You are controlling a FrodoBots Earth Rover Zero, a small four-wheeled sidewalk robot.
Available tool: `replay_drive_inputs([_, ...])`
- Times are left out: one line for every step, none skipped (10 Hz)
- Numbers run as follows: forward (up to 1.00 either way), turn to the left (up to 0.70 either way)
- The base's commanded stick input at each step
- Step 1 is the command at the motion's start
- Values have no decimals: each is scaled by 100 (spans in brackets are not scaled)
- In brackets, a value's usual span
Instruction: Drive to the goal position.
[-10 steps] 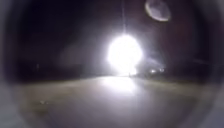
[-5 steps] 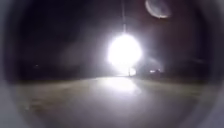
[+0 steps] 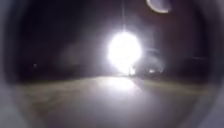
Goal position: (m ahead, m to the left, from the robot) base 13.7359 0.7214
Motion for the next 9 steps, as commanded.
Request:
replay_drive_inputs([100,0])
replay_drive_inputs([100,0])
replay_drive_inputs([100,0])
replay_drive_inputs([100,0])
replay_drive_inputs([100,0])
replay_drive_inputs([100,0])
replay_drive_inputs([100,0])
replay_drive_inputs([100,0])
replay_drive_inputs([100,0])
